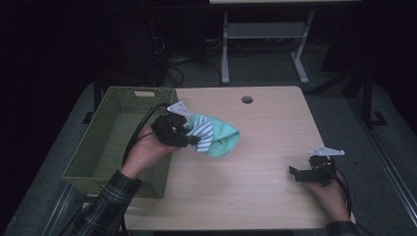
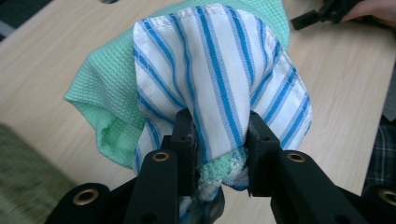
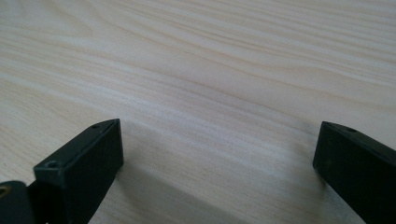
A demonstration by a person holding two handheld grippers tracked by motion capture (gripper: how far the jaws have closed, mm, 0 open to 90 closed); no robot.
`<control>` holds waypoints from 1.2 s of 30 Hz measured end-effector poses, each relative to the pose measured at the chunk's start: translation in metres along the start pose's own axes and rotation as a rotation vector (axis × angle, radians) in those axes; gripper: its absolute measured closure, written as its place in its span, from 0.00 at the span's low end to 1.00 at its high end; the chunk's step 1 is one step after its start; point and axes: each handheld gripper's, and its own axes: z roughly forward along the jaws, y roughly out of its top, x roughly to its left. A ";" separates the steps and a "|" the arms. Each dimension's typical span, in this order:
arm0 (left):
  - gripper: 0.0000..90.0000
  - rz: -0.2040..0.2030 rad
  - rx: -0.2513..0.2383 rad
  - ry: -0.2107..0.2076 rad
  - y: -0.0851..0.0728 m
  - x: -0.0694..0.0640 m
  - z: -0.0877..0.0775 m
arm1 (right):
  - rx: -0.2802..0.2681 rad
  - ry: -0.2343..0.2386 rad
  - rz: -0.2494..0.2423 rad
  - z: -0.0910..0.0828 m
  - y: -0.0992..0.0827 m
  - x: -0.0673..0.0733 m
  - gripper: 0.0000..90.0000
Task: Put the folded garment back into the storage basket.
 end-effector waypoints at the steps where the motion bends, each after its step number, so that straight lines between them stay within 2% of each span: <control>1: 0.77 -0.005 -0.001 0.009 -0.001 0.003 -0.004 | 0.000 0.000 0.002 0.000 0.000 0.000 0.01; 18: 0.77 -0.124 -0.031 0.149 -0.038 0.045 -0.057 | 0.000 0.003 -0.003 0.000 0.000 0.000 0.01; 24: 0.77 -0.163 -0.033 0.203 -0.054 0.057 -0.070 | 0.000 0.004 -0.004 0.000 0.000 0.000 0.01; 36: 0.77 -0.277 -0.046 0.273 -0.094 0.076 -0.083 | 0.001 0.005 -0.004 0.000 0.000 0.001 0.01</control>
